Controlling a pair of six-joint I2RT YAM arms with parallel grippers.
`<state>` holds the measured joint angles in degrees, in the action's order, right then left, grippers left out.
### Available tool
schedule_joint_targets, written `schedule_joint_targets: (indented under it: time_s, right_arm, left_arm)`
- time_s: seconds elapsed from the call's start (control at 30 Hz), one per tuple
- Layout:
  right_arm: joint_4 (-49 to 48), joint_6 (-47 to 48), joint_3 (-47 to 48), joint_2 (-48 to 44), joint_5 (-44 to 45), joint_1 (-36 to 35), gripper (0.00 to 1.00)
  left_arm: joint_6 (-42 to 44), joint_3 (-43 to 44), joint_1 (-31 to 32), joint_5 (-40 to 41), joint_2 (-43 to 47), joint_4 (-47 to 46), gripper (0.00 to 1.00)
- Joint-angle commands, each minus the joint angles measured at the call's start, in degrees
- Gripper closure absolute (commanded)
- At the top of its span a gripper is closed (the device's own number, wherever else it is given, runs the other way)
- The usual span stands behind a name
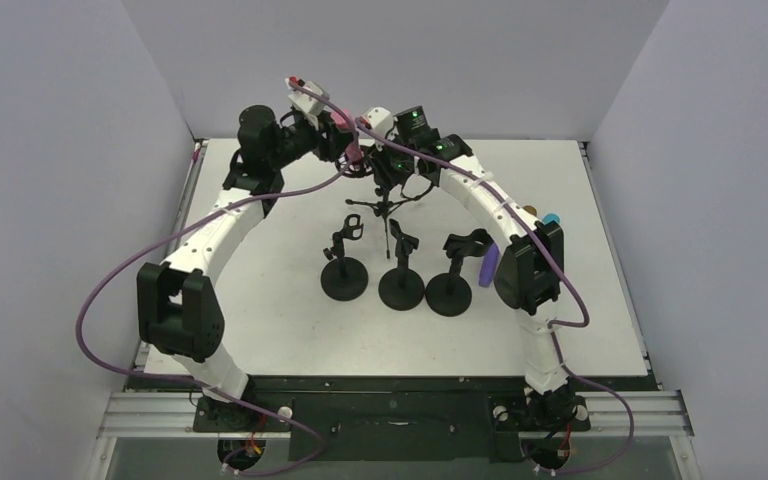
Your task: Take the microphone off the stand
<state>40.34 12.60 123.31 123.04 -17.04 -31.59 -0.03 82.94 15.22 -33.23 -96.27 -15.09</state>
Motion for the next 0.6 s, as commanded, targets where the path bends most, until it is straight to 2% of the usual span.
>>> schedule_joint_targets:
  time_s: [0.0,0.27,0.57]
  right_arm:
    - [-6.2,-1.7,3.3,-0.2,0.0,0.4,1.0]
    - [-6.6,-2.2,3.9,1.4,-0.3,0.5,1.0]
    - [-6.5,-2.9,3.7,2.4,-0.2,0.5,1.0]
  left_arm:
    - [1.7,1.6,-0.2,-0.4,5.5,-0.4,1.0]
    - [3.1,3.2,-0.6,-0.9,8.0,4.6,1.0]
    - [5.0,4.4,-1.1,2.9,11.3,9.6,1.0]
